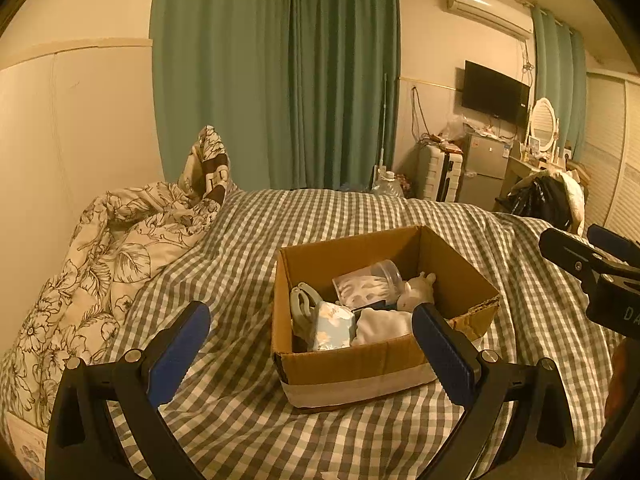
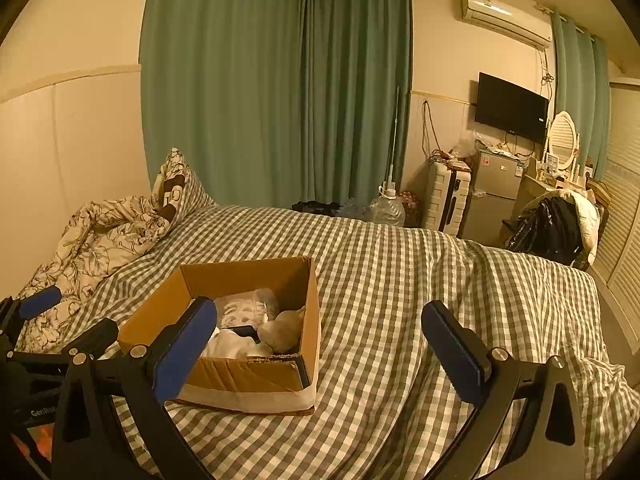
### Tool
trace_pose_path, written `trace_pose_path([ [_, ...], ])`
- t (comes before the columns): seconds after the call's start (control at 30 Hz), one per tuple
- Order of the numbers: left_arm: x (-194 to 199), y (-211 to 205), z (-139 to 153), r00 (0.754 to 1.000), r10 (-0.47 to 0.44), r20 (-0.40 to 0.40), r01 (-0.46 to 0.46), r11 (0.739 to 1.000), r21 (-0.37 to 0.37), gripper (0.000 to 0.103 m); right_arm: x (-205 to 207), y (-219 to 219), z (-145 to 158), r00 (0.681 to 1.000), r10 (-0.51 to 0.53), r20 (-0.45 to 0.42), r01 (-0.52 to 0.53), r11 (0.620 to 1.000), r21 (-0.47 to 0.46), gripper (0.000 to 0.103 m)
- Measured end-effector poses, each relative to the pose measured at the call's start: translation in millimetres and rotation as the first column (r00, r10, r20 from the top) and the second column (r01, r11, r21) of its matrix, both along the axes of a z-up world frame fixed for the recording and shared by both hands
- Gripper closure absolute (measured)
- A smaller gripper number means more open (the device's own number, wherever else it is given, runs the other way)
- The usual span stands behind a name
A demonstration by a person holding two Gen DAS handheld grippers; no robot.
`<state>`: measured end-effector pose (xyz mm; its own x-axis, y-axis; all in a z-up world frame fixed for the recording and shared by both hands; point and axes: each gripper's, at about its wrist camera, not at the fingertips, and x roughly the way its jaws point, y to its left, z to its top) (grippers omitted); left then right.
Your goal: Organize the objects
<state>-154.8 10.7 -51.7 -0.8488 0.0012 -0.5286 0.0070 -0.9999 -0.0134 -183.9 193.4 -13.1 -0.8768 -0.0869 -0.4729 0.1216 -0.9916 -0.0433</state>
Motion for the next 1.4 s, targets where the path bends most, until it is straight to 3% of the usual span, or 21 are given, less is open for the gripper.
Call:
trace_pose_path([
  [1.4,1.1,-3.1,-6.5,1.0,0.005,0.019,-0.005,1.0,-0.005,0.0,-1.2,-7.4,-3.9,1.0,0.007,0.019,-0.007,1.0,0.017,0.0],
])
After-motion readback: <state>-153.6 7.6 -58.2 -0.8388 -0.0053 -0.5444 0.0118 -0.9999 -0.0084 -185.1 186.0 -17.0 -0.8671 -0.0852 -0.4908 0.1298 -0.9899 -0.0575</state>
